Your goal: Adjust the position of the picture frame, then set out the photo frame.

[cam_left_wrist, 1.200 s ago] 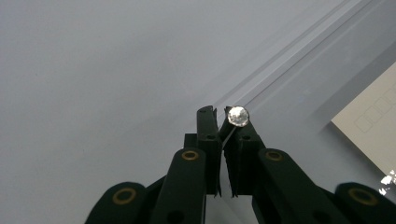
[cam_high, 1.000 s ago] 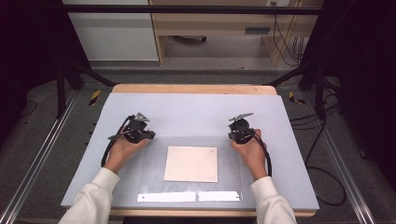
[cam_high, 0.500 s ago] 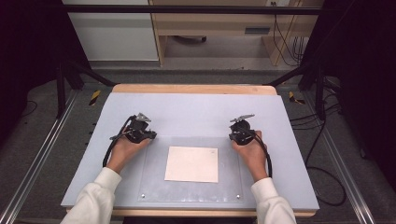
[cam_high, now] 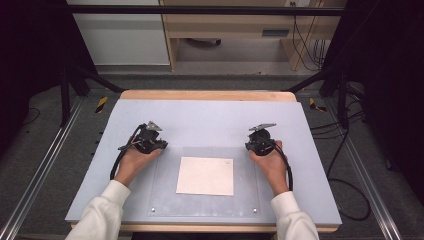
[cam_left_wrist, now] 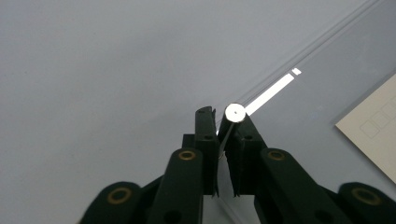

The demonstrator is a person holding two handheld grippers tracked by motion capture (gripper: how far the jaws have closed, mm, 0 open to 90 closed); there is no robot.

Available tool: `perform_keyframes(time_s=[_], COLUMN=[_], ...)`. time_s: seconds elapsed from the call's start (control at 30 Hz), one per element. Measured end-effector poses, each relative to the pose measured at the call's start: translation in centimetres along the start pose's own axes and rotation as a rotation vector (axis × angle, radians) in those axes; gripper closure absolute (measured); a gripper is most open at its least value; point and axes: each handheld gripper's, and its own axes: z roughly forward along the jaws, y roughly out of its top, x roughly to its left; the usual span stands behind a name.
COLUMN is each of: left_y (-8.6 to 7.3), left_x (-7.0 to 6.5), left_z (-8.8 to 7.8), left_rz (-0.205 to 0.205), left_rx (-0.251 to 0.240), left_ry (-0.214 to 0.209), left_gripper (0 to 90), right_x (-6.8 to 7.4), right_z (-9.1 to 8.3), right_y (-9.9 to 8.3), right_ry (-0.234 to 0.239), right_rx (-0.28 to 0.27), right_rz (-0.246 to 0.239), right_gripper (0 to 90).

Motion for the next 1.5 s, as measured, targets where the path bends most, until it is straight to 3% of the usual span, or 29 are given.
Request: perform_keyframes(time_s=[0.03, 0.07, 0.17, 0.2, 0.27, 0.33, 0.37, 0.43, 0.57, 0.6, 0.63, 0.7, 0.77, 0.8, 0.83, 0.87, 0.9, 1.0, 1.2, 1.33, 1.5], left_y=[0.1, 0.1, 0.1, 0.1, 0.0, 0.0, 0.0, 0.0, 0.2, 0.3, 0.4, 0.5, 0.5, 0.4, 0.3, 0.2, 0.1, -0.1, -0.1, -0.1, -0.1], left_x=[0.1, 0.0, -0.1, -0.2, -0.4, -0.5, -0.8, -1.3, -2.1, -2.3, -2.6, -3.0, -3.2, -3.4, -3.5, -3.7, -3.8, -3.6, -3.3, -3.3, -3.0], left_z=[-0.3, -0.9, -1.4, -1.6, -2.1, -2.2, -2.4, -2.6, -2.7, -2.8, -2.9, -2.8, -2.8, -2.9, -2.9, -2.9, -2.8, -2.9, -2.4, -2.2, -2.3], left_rz=[0.008, 0.008, 0.008, 0.012, -0.015, -0.025, -0.05, -0.061, -0.068, -0.066, -0.083, -0.086, -0.082, -0.089, -0.101, -0.11, -0.107, -0.129, -0.129, -0.122, -0.128], left_rx=[-0.012, -0.043, -0.06, -0.065, -0.089, -0.089, -0.105, -0.127, -0.165, -0.171, -0.175, -0.178, -0.173, -0.189, -0.201, -0.201, -0.203, -0.207, -0.186, -0.179, -0.172], left_ry=[0.011, 0.022, 0.026, 0.037, 0.071, 0.093, 0.095, 0.095, 0.102, 0.106, 0.14, 0.161, 0.173, 0.187, 0.186, 0.186, 0.208, 0.204, 0.21, 0.22, 0.206], left_gripper=[74.0, 65.4, 51.7, 46.9, 41.1, 29.4, 27.6, 21.9, 17.6, 17.8, 20.4, 31.2, 35.4, 44.3, 58.5, 58.5, 68.9, 73.1, 74.9, 81.1, 84.1], right_x=[-0.1, 0.0, 0.0, -0.1, -0.2, -0.2, -0.2, -0.3, 0.0, 0.0, 0.0, 0.3, 0.4, 0.6, 0.8, 0.8, 0.9, 1.1, 1.3, 1.5, 1.5], right_z=[-0.2, -0.7, -1.1, -1.5, -1.8, -2.1, -2.2, -2.4, -2.7, -2.8, -2.9, -3.0, -3.0, -3.0, -2.7, -2.7, -2.5, -2.4, -2.2, -2.1, -1.9], right_y=[0.0, 0.0, 0.0, -0.2, -0.3, -0.4, -0.5, -0.4, -0.3, -0.3, -0.2, -0.1, 0.0, 0.1, 0.1, 0.1, 0.1, 0.1, 0.2, 0.2, 0.2], right_ry=[0.001, -0.002, -0.012, -0.035, -0.064, -0.094, -0.105, -0.106, -0.113, -0.099, -0.103, -0.096, -0.096, -0.095, -0.094, -0.094, -0.095, -0.088, -0.084, -0.081, -0.085], right_rx=[-0.016, -0.046, -0.073, -0.103, -0.125, -0.142, -0.157, -0.166, -0.188, -0.196, -0.208, -0.225, -0.228, -0.222, -0.216, -0.216, -0.204, -0.199, -0.19, -0.193, -0.18], right_rz=[-0.006, -0.025, -0.052, -0.058, -0.058, -0.058, -0.057, -0.055, -0.058, -0.05, -0.057, -0.053, -0.06, -0.056, -0.059, -0.059, -0.063, -0.068, -0.065, -0.067, -0.065], right_gripper=[72.7, 61.6, 53.5, 45.2, 36.7, 30.9, 28.3, 22.6, 24.6, 29.2, 35.2, 49.7, 53.4, 60.4, 68.2, 68.2, 73.7, 74.5, 76.5, 77.1, 80.7])
